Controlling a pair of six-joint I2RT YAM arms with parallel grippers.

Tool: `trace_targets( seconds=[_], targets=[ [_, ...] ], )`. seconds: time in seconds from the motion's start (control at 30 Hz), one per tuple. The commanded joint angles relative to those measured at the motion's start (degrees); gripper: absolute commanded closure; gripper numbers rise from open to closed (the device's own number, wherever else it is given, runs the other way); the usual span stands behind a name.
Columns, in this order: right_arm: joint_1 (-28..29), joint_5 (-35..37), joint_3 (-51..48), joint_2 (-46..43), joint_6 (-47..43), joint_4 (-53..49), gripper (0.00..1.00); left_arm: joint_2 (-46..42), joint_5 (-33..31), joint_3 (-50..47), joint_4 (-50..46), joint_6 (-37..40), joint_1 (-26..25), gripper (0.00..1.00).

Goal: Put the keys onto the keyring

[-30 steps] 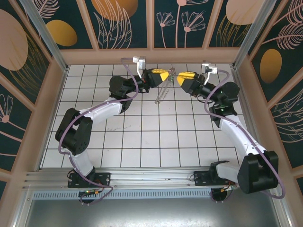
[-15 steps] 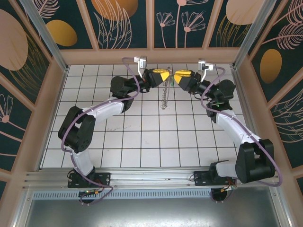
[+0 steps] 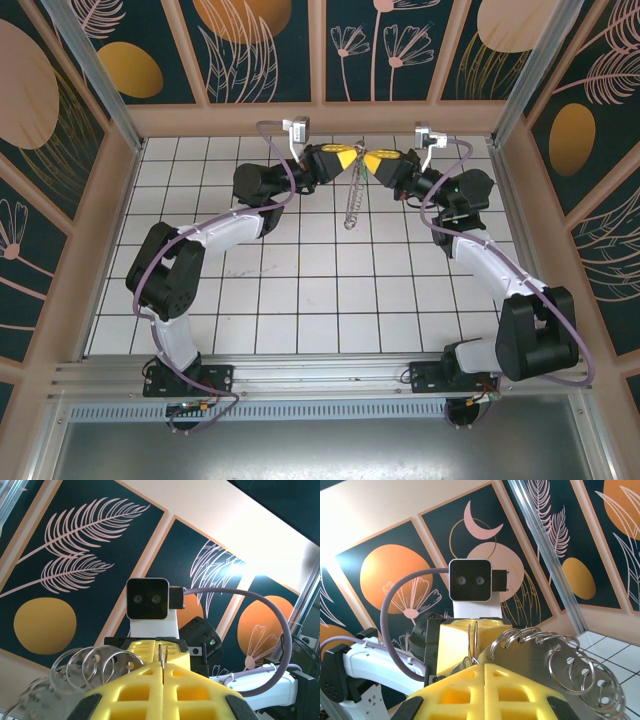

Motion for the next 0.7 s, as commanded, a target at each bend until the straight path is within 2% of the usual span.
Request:
trace_targets(
  seconds=[0.0, 0.4, 0.6, 0.67],
  targets=[
    [0.7, -1.5, 1.6, 0.6, 0.1, 3.5, 1.00, 0.2, -0.4, 2.0, 4.9, -1.0, -0.2, 1.00],
    [2.8, -2.0, 1.6, 1.2, -1.8, 0.3, 1.00, 0.4, -0.7, 2.3, 4.8, -1.1, -0.2, 1.00],
    [2.5, -1.8, 1.5, -1.7, -6.1, -6.8, 1.00, 0.4, -0.9, 2.0, 4.7, -1.0, -0.2, 1.00],
    [2.0, -1.5, 1.3, -3.0, -7.4, -9.1, 0.92, 0.4, -1.0, 1.9, 4.5, -0.8, -0.3, 1.00]
  ],
)
